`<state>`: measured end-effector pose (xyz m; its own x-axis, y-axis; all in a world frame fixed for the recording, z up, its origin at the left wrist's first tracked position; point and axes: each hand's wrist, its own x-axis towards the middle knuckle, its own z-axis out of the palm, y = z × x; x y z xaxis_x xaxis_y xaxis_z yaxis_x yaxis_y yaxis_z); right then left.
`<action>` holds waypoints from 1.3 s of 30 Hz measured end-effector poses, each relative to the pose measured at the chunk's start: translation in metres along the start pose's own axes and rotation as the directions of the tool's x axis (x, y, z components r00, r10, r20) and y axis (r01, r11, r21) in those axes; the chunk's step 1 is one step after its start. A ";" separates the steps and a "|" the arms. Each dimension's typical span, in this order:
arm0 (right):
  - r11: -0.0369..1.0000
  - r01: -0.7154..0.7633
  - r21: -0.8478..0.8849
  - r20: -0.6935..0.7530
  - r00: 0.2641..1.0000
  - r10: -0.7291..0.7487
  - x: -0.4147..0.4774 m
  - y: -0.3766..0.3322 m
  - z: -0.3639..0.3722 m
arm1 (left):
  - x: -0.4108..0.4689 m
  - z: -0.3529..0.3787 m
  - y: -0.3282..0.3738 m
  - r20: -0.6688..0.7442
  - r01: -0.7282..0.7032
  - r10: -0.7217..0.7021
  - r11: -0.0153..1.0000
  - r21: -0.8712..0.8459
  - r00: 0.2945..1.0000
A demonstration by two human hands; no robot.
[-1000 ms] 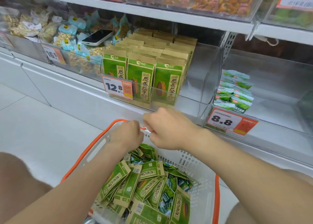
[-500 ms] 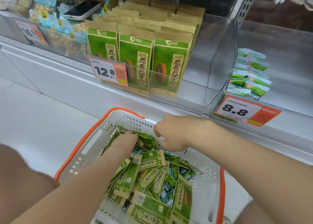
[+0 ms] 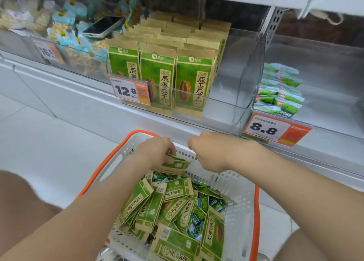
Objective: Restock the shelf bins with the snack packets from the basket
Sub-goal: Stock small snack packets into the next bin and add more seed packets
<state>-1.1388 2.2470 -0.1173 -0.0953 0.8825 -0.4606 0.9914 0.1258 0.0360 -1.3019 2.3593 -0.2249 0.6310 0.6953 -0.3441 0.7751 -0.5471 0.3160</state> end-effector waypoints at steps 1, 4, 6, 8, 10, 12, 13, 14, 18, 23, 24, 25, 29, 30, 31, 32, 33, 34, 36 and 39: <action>1.000 -0.004 0.014 -0.011 1.000 0.004 -0.002 0.002 0.003 | -0.007 -0.013 0.004 0.037 -0.042 0.047 0.992 -0.120 0.998; 0.991 0.045 0.122 -0.044 0.998 -0.040 -0.011 0.001 0.007 | -0.034 -0.048 0.022 0.131 -0.078 0.155 0.883 -0.462 0.979; 0.978 0.081 0.194 -0.116 0.992 -0.059 -0.018 0.000 0.003 | -0.050 -0.063 0.032 0.106 -0.097 0.197 0.802 -0.589 0.975; 0.965 0.077 0.250 -0.222 0.975 -0.020 -0.028 0.000 -0.005 | -0.060 -0.074 0.034 0.034 -0.141 0.210 0.759 -0.636 0.977; 0.950 0.031 0.312 -0.343 0.936 0.082 -0.037 0.005 -0.013 | -0.067 -0.082 0.031 -0.022 -0.204 0.236 0.786 -0.584 0.971; 0.913 0.020 0.407 -0.465 0.865 0.188 -0.047 0.010 -0.021 | -0.074 -0.088 0.026 -0.028 -0.253 0.269 0.855 -0.452 0.963; 0.903 0.034 0.429 -0.528 0.820 0.219 -0.051 0.014 -0.024 | -0.077 -0.089 0.026 -0.041 -0.265 0.273 0.867 -0.423 0.961; 0.904 0.050 0.424 -0.588 0.775 0.233 -0.055 0.016 -0.026 | -0.079 -0.090 0.027 -0.082 -0.272 0.263 0.859 -0.433 0.961; 0.936 0.084 0.341 -0.760 0.611 0.222 -0.068 0.022 -0.031 | -0.087 -0.094 0.038 -0.224 -0.310 0.214 0.685 -0.660 0.951; 0.960 0.055 0.275 -0.834 0.510 0.210 -0.072 0.013 -0.030 | -0.093 -0.092 0.049 -0.166 -0.223 0.149 0.658 -0.719 0.975; 0.962 0.050 0.267 -0.841 0.499 0.208 -0.071 0.012 -0.029 | -0.094 -0.091 0.051 -0.154 -0.208 0.139 0.650 -0.731 0.978; 0.958 0.053 0.283 -0.844 0.488 0.222 -0.070 0.011 -0.029 | -0.094 -0.091 0.052 -0.156 -0.204 0.132 0.644 -0.737 0.979; 0.838 0.092 0.538 -0.787 0.413 0.459 -0.073 0.019 -0.036 | -0.099 -0.098 0.062 -0.209 -0.308 0.226 0.717 -0.625 0.951; 0.796 0.111 0.594 -0.755 0.418 0.505 -0.074 0.020 -0.036 | -0.101 -0.099 0.065 -0.192 -0.334 0.274 0.752 -0.568 0.942; 0.744 0.142 0.653 -0.713 0.445 0.542 -0.075 0.019 -0.038 | -0.103 -0.099 0.068 -0.183 -0.359 0.309 0.786 -0.504 0.933; 0.660 0.206 0.722 -0.661 0.489 0.569 -0.075 0.017 -0.039 | -0.105 -0.098 0.071 -0.188 -0.380 0.331 0.807 -0.453 0.925; 0.512 0.316 0.799 -0.594 0.549 0.588 -0.077 0.013 -0.042 | -0.106 -0.096 0.074 -0.200 -0.400 0.346 0.807 -0.435 0.917; 0.295 0.431 0.853 -0.519 0.629 0.579 -0.079 0.009 -0.047 | -0.106 -0.094 0.076 -0.206 -0.416 0.361 0.782 -0.465 0.909; -0.028 0.541 0.840 -0.458 0.738 0.496 -0.083 0.007 -0.056 | -0.108 -0.093 0.081 -0.190 -0.408 0.375 0.677 -0.613 0.907; 0.246 0.526 0.814 -0.568 0.635 0.524 -0.076 0.015 -0.055 | -0.113 -0.097 0.089 -0.184 -0.339 0.336 0.494 -0.801 0.924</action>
<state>-1.1216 2.2066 -0.0331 0.4077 0.8835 0.2306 0.2669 0.1262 -0.9554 -1.3068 2.2774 -0.0721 0.8374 0.5444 -0.0487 0.1435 -0.1330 0.9807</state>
